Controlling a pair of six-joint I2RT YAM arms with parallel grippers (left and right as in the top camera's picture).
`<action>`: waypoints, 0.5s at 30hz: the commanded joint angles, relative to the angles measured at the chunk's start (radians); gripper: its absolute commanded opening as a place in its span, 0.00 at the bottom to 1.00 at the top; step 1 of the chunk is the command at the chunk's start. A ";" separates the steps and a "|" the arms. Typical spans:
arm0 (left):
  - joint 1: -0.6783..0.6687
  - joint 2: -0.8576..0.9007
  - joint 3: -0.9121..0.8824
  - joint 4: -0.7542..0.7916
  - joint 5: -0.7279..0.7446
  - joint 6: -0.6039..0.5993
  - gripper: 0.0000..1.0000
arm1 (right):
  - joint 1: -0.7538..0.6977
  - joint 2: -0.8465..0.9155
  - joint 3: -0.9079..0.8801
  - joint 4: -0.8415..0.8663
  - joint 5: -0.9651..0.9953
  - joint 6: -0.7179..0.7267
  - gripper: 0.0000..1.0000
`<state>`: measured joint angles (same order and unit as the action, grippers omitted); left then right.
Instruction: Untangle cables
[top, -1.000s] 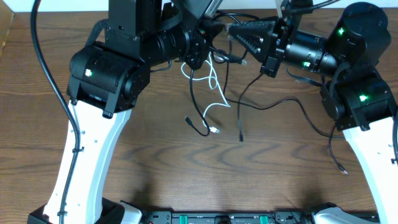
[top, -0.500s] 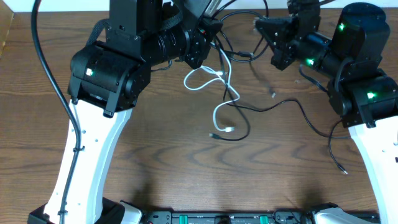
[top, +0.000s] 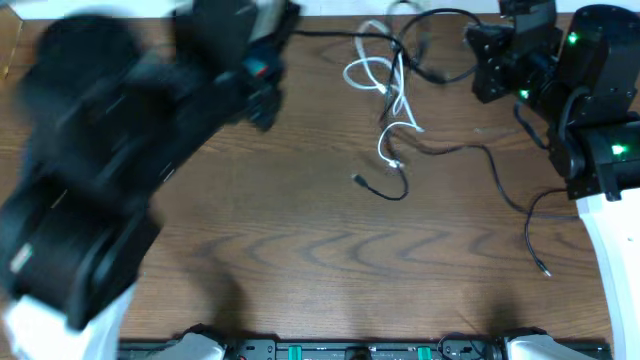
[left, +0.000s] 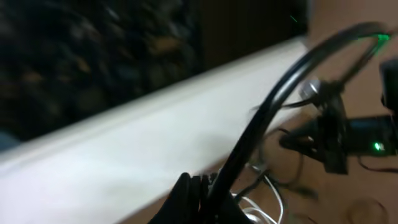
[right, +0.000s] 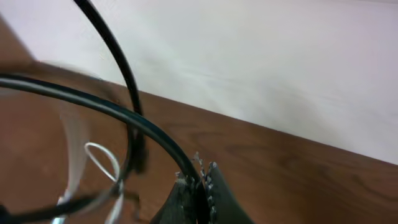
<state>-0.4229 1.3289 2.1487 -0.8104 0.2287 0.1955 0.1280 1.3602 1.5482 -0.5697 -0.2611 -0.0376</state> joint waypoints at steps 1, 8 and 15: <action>0.002 -0.068 0.013 0.013 -0.153 -0.005 0.07 | -0.047 -0.011 0.008 -0.010 0.079 -0.032 0.01; 0.002 -0.126 0.013 0.011 -0.260 0.020 0.07 | -0.089 -0.011 0.008 -0.016 0.196 -0.078 0.01; 0.002 -0.136 0.016 0.025 -0.424 0.041 0.08 | -0.135 -0.011 0.008 -0.029 0.294 -0.145 0.01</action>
<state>-0.4229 1.2102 2.1490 -0.8062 -0.0547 0.2146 0.0269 1.3598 1.5482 -0.5961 -0.0769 -0.1265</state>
